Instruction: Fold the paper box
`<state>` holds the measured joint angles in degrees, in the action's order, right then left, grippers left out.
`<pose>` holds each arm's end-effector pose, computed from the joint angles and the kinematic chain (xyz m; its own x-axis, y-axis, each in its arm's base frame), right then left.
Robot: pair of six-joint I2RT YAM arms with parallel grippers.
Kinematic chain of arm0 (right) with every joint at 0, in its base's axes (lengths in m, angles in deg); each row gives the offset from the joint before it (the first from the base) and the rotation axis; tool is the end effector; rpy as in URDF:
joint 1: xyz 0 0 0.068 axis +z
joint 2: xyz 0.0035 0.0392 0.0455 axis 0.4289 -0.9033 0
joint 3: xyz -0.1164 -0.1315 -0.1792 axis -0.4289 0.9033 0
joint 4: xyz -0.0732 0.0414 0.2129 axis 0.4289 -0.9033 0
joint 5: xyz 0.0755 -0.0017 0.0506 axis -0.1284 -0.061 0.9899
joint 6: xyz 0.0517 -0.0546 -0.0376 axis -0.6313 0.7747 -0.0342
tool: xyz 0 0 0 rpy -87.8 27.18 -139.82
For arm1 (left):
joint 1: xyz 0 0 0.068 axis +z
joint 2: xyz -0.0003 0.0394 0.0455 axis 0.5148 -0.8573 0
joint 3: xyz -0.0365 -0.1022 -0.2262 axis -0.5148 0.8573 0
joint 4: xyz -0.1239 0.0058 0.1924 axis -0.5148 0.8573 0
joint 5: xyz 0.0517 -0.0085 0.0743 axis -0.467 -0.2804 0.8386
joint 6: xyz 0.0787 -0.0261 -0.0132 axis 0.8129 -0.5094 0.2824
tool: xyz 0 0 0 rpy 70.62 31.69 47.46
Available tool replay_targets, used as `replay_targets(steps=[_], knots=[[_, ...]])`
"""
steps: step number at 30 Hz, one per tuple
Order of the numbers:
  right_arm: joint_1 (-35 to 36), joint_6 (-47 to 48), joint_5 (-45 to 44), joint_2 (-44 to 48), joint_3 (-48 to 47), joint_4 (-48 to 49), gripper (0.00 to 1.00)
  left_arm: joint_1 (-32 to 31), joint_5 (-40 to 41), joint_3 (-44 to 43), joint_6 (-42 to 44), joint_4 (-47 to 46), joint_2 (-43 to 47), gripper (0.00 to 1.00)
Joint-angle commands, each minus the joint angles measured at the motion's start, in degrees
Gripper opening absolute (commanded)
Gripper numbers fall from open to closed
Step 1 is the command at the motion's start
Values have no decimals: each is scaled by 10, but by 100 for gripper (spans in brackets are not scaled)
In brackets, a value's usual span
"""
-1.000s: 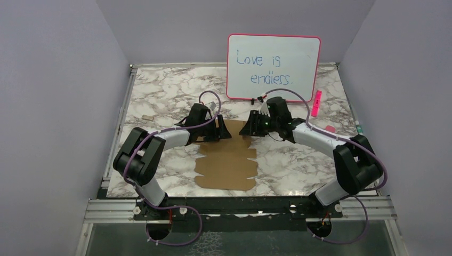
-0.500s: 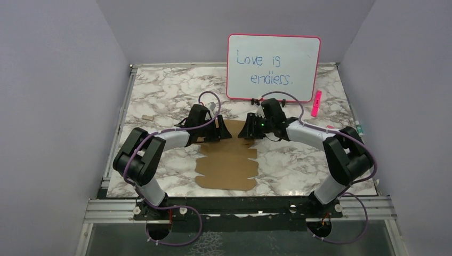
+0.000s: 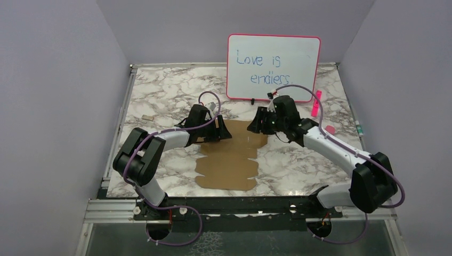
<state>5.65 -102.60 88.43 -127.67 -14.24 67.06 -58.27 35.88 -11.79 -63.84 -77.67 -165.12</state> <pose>0.2542 0.1713 0.2203 -0.7919 0.1252 -0.5977 -0.2705 0.8055 0.5272 0.2765 -0.1749 0.1321 -0.8852 -0.1540 -0.4389 0.1920 0.7385 -0.6463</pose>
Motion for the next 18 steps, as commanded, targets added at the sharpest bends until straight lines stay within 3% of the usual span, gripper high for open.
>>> replay_targets(steps=[1, 11, 18], knots=[[2, 4, -68, 49, 53, -56, 52, -7, -3, 1, 7, 61, 3, 73], [4, -43, -19, 95, 167, 3, 64, -7, 14, -25, 18, 121, 67, 76], [3, -76, 15, 80, 222, 87, 65, -7, -1, 18, 11, 126, 116, 77]])
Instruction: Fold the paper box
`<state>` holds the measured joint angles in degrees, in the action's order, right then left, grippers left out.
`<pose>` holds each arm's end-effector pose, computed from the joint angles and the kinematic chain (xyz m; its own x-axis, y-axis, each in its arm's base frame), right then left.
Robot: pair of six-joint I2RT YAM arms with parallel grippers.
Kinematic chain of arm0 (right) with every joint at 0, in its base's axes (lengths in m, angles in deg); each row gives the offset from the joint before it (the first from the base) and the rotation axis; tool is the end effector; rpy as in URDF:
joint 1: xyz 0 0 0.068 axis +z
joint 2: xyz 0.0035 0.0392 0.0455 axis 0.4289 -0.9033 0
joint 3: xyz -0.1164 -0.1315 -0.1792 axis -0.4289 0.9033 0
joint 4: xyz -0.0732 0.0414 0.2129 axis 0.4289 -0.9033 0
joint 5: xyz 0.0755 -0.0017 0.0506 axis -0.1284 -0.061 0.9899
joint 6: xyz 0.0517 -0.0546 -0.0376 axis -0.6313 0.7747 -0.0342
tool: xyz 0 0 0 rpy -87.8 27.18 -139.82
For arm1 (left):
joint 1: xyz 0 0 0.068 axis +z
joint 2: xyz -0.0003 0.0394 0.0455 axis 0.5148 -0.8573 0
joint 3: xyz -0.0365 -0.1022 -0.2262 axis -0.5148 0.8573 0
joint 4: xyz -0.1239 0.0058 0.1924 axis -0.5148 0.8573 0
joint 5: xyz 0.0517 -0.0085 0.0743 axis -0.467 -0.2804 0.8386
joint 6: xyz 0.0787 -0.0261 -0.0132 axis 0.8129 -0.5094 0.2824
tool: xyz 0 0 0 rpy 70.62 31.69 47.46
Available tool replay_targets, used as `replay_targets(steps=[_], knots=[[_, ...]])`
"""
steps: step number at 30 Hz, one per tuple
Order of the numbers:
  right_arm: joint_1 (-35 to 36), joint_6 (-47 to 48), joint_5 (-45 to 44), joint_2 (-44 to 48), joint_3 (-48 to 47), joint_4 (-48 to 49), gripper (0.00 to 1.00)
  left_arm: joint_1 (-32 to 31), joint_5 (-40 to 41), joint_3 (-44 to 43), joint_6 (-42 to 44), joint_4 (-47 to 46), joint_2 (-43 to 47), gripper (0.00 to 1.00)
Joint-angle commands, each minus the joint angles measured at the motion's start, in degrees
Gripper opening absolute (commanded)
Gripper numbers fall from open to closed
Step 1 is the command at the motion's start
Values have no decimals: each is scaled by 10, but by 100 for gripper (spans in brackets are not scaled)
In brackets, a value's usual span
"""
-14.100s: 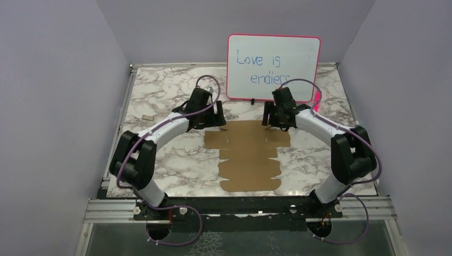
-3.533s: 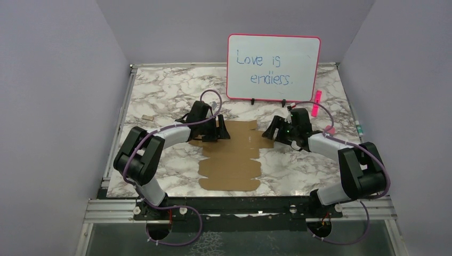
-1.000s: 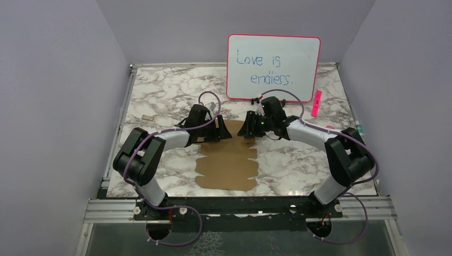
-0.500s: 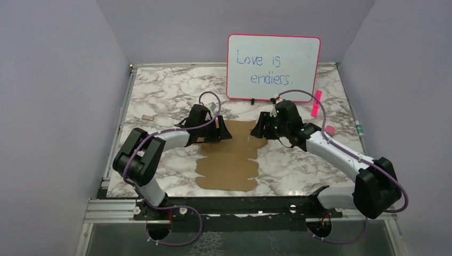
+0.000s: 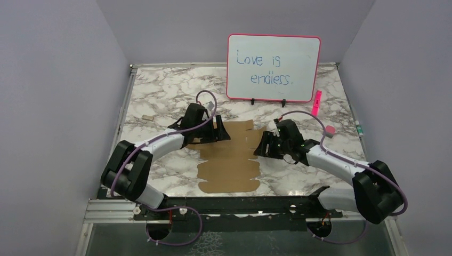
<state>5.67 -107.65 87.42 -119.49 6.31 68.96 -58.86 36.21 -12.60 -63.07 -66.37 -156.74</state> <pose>0.1990 0.1367 0.1472 -0.8849 0.1543 -0.4394 -0.1072 0.8507 0.5147 0.2563 -0.1676 0.1591 -0.8968 -0.1297 -0.4230 0.1889 0.7524 -0.6311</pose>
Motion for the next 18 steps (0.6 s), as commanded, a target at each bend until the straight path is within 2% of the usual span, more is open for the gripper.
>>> replay_targets(steps=[1, 7, 18], knots=[[4, -29, 28, -7, 22, 77, 65, -2, -5, 36, 1, 12, 38, 77], [3, -49, 39, -31, 46, 138, 65, -6, -10, 82, -8, 5, 68, 77], [3, -60, 63, -73, 59, 196, 65, -15, -14, 109, -18, -20, 58, 77]])
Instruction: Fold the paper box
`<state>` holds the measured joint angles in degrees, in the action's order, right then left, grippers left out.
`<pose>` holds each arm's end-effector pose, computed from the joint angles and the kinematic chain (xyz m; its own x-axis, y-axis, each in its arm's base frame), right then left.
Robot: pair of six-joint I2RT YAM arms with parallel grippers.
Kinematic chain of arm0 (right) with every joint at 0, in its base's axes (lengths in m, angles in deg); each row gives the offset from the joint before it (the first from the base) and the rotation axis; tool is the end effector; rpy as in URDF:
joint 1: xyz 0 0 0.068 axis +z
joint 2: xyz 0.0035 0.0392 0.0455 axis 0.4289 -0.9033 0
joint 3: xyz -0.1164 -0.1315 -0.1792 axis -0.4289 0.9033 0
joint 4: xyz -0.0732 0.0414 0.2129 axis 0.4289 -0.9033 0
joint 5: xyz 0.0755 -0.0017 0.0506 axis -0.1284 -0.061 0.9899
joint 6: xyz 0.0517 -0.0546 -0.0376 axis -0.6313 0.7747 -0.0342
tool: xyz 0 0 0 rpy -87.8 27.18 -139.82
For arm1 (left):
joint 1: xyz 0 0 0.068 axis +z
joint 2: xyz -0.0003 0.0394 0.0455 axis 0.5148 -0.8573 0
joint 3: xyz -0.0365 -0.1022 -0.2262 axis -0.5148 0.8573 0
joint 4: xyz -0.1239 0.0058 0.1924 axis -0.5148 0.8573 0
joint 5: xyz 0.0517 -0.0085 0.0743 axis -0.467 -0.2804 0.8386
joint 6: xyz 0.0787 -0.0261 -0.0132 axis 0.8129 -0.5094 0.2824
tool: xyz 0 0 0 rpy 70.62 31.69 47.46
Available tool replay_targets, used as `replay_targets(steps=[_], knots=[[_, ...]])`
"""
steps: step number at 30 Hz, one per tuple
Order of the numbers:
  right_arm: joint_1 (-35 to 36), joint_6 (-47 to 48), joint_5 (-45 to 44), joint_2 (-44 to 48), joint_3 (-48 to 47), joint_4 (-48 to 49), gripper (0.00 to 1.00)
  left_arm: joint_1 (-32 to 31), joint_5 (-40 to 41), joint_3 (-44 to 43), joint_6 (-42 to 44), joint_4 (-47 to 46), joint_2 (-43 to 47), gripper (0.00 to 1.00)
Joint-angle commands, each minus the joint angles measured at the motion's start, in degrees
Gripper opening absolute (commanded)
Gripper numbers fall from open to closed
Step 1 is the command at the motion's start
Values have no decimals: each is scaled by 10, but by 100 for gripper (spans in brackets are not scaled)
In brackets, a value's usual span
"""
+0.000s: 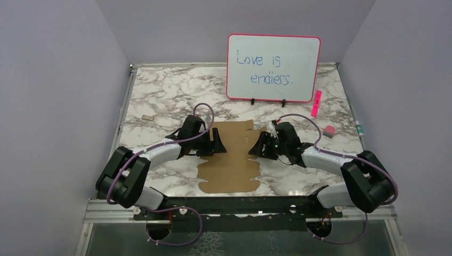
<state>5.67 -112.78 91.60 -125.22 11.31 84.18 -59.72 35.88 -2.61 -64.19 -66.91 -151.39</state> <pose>0.2059 0.1470 0.1266 -0.8863 0.2193 -0.4078 -0.0916 0.7802 0.6188 0.2200 -0.1533 0.1345 -0.9277 -0.1154 -0.3551 0.1445 0.7659 -0.6266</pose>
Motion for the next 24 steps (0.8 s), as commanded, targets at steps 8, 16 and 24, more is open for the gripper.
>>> replay_targets(steps=[8, 16, 24], knots=[[4, -15, 57, -35, 1, 67, 65, -18, -6, 17, -14, -36, -15, 77], [10, -9, 72, -6, -23, 36, 65, -29, -2, 24, -20, -55, -36, 77], [32, -8, 69, -24, -50, 25, 65, -38, 1, 22, -25, -62, -44, 77]])
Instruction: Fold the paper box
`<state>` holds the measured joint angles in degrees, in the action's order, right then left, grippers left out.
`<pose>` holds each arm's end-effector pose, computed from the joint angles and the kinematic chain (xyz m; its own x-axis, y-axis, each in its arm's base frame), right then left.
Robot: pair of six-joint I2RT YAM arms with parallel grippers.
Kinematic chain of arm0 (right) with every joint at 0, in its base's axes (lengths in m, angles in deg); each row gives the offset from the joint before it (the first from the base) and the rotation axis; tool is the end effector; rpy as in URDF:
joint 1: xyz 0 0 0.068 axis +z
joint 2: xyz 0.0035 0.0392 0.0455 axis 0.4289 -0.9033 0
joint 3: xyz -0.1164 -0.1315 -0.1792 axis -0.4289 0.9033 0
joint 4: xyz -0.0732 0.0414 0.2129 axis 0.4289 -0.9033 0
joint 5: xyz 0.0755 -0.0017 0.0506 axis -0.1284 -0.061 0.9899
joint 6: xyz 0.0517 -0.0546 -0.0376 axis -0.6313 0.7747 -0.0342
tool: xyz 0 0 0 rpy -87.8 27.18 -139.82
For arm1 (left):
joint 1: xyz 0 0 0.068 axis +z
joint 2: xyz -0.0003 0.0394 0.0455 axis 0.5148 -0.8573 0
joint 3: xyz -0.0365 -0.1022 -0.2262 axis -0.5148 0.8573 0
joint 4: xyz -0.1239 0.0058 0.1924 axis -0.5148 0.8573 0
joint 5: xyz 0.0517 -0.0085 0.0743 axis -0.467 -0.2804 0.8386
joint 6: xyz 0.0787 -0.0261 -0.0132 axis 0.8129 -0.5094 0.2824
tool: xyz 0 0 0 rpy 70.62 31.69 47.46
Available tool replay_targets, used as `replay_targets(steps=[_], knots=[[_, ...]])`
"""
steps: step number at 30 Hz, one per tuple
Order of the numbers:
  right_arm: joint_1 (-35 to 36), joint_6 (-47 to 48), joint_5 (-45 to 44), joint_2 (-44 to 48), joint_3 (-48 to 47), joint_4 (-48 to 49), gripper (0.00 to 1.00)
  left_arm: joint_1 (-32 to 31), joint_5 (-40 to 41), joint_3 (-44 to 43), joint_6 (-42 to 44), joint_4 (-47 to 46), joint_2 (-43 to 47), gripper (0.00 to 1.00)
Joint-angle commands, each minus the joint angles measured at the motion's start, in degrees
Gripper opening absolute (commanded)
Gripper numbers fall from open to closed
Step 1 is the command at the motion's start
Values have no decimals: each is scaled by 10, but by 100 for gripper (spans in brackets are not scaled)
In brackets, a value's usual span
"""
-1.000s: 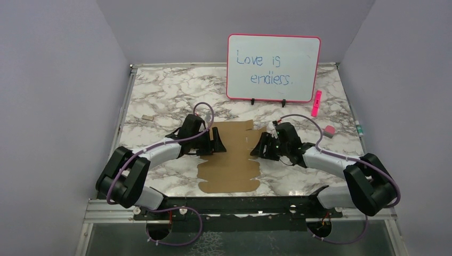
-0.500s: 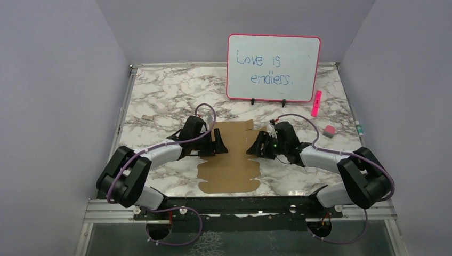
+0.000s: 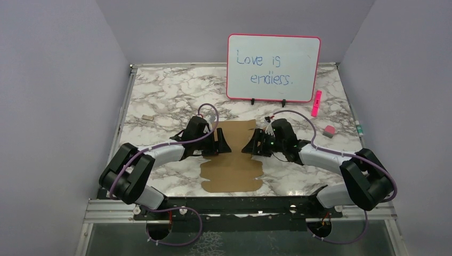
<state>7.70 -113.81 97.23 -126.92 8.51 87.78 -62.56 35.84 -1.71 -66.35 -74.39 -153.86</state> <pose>0.2098 0.1684 0.1418 -0.8962 0.1761 -0.4072 -0.1787 0.6967 0.6947 0.2214 -0.1698 0.1319 -0.9168 -0.1110 -0.3837 0.1869 0.7299 -0.6576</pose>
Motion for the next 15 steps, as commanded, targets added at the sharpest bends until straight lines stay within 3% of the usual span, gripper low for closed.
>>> replay_targets(steps=[1, 10, 15], knots=[[15, 1, 12, -15, -26, -11, 65, -11, 2, 13, -4, 11, -21, 76], [36, 6, -9, -79, -49, -17, 65, -18, -3, 3, -3, 13, -22, 77], [35, 39, -36, -60, -78, -77, 66, -17, 11, -37, 23, 74, 0, 77]])
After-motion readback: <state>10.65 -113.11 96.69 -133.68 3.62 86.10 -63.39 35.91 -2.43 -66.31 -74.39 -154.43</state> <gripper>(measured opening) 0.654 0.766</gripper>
